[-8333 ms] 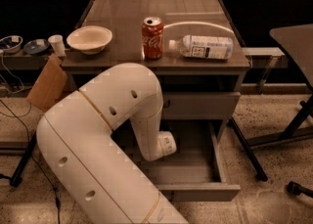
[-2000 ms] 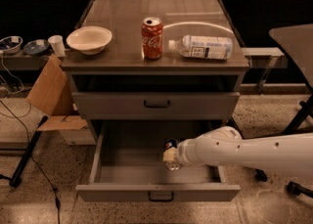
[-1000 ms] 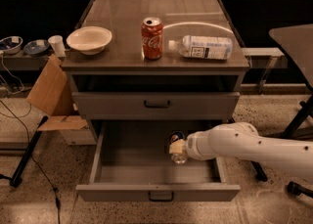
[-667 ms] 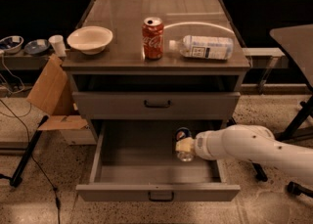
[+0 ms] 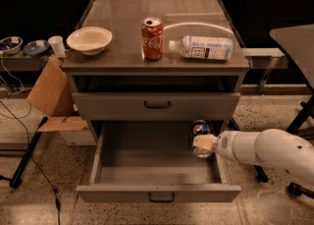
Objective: Pick pepsi can from middle drawer and place on counter
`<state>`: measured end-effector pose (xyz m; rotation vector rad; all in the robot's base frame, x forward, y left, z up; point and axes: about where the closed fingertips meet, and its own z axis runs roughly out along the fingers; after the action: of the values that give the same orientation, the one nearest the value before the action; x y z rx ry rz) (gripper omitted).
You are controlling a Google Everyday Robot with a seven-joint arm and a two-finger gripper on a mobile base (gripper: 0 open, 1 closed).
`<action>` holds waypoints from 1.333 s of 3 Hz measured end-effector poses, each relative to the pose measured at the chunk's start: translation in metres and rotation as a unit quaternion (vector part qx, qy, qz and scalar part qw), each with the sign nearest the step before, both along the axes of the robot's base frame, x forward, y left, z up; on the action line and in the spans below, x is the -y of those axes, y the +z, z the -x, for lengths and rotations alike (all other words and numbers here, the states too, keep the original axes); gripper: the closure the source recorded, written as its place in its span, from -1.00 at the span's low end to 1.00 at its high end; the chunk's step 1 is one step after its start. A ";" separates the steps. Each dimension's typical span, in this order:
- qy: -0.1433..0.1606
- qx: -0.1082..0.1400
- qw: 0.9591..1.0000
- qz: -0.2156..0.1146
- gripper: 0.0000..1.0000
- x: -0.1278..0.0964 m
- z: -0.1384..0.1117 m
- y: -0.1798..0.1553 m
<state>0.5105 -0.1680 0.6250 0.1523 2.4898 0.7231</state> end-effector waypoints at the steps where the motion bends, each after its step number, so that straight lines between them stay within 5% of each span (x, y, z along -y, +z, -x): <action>1: -0.017 0.033 0.999 -0.007 1.00 0.023 0.009 0.031; 4: -0.013 0.133 0.991 -0.001 1.00 0.035 0.022 0.128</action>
Offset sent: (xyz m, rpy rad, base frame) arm -0.0201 -0.0529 0.0777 0.0209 -0.1698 -0.0756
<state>0.4883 -0.2029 0.7525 0.0831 2.2292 0.6862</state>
